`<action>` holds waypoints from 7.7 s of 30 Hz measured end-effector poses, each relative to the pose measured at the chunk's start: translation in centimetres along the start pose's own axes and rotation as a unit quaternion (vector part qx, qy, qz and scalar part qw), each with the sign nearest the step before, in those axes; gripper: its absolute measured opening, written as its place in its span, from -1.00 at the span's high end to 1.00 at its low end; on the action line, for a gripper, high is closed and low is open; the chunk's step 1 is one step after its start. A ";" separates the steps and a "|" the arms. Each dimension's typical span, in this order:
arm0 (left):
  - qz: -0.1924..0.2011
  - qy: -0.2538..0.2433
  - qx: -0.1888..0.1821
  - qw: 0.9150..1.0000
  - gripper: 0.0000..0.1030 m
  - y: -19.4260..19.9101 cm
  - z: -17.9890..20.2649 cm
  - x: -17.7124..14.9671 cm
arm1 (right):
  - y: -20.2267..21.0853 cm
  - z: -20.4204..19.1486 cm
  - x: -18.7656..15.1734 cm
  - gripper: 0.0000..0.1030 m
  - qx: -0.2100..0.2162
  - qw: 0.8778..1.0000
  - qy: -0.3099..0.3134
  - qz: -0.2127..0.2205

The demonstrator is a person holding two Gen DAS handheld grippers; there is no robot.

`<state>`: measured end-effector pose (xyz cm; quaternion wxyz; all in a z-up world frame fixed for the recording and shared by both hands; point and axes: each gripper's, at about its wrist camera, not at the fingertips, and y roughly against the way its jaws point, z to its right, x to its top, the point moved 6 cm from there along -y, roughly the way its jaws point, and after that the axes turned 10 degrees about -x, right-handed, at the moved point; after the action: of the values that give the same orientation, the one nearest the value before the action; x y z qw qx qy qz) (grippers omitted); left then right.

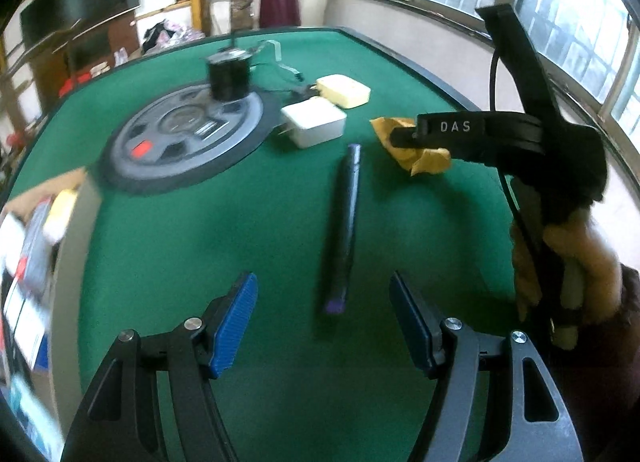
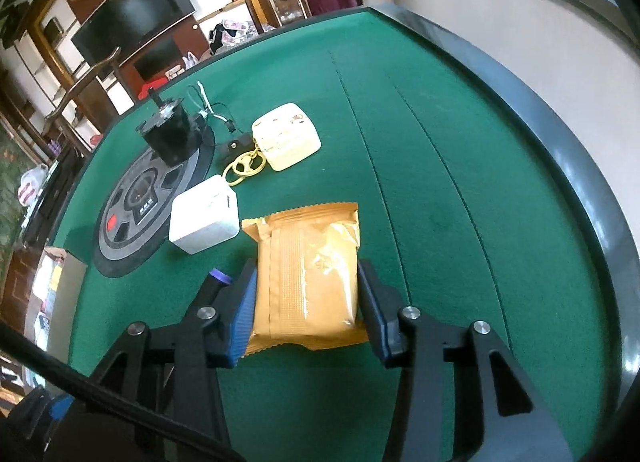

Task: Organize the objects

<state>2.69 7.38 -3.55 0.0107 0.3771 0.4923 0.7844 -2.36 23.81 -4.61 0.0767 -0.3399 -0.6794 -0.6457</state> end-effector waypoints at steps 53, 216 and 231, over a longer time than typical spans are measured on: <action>0.039 0.003 0.080 0.996 0.78 0.7 -1.9 -0.1 | 0.1 -0.8 -0.6 0.12 -0.052 0.998 0.037 0.025; 0.105 0.229 0.128 0.959 0.77 16.0 -30.1 -9.8 | 5.0 -38.6 -16.7 0.10 0.143 0.938 0.314 0.013; 0.101 0.217 0.137 0.961 0.77 15.8 -29.4 -9.2 | 4.8 -38.0 -17.2 0.04 0.127 0.940 0.317 0.015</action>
<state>-2.82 -26.75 -3.37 -0.2274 0.2434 0.5453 0.7692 0.62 -18.11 -4.15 0.3406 -0.1153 -0.6911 -0.6270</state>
